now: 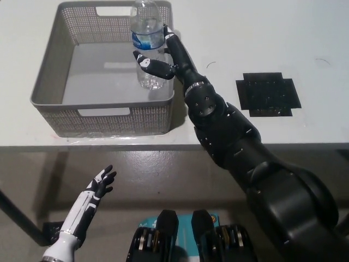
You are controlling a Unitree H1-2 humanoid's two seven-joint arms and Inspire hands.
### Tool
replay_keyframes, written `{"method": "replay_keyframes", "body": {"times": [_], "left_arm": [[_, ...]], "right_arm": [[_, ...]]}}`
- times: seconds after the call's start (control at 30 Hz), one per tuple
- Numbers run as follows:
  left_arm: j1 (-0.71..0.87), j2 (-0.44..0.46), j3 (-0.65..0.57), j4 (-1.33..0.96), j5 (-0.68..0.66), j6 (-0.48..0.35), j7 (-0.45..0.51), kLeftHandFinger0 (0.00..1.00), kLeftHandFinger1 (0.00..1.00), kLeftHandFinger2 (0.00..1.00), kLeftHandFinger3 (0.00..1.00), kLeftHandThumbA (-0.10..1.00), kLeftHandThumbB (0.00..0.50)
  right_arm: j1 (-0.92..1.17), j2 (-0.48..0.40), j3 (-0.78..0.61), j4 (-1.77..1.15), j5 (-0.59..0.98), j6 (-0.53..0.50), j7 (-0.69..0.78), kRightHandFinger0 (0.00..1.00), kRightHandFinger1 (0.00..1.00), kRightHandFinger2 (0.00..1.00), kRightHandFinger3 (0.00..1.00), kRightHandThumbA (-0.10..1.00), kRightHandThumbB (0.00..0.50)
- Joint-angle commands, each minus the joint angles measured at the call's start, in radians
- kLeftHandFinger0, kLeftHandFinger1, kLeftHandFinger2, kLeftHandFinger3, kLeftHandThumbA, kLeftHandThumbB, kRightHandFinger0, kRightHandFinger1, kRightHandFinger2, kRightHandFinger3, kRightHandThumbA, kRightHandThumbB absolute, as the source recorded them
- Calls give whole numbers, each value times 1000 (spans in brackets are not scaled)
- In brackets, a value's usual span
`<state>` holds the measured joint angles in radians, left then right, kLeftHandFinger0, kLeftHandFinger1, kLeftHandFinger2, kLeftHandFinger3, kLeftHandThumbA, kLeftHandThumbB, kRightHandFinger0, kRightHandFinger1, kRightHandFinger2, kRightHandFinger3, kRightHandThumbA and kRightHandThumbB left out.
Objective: Use the right hand to pick up a water botttle and place it into a container on the left side
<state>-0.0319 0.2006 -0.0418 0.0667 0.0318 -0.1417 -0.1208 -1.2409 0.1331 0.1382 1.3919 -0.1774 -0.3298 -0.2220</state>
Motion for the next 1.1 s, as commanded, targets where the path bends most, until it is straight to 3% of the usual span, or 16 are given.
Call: {"method": "replay_keyframes", "body": {"times": [0.0,0.03,0.1,0.7,0.83,0.9,0.97,1.07], "left_arm": [[-19,15,-5,-20,7,-9,-17,1000,1000,1000,1000,1000,189],[-20,13,-5,-18,6,-9,-17,1000,1000,1000,1000,1000,195],[-22,13,-4,-18,3,-8,-18,1000,1000,1000,1000,1000,194],[-32,12,-9,-20,3,3,-32,1000,1000,1000,1000,1000,177],[-36,18,-7,-20,12,7,-28,1000,1000,1000,1000,1000,187],[-36,22,-7,-16,13,-7,-29,1000,1000,1000,1000,1000,164],[-31,20,-4,-17,2,-4,-32,1000,1000,1000,1000,1000,191],[-26,19,-3,-11,10,-9,-25,1000,1000,1000,1000,1000,181]], "right_arm": [[-40,-14,-21,-35,32,-46,55,924,1000,1000,1000,822,449],[-41,-20,-18,-35,34,-49,105,1000,1000,1000,1000,931,494],[-45,-26,-2,-37,18,-34,139,1000,1000,1000,1000,1000,500],[6,-93,15,-245,3,-39,162,1000,1000,1000,1000,1000,500],[97,-146,-2,-483,20,20,204,1000,1000,1000,1000,1000,500],[162,-170,-28,-640,65,38,248,1000,1000,1000,1000,1000,500],[219,-192,-39,-780,81,79,268,1000,1000,1000,1000,1000,488],[359,-247,-65,-1069,128,141,300,1000,1000,1000,1000,1000,496]]}}
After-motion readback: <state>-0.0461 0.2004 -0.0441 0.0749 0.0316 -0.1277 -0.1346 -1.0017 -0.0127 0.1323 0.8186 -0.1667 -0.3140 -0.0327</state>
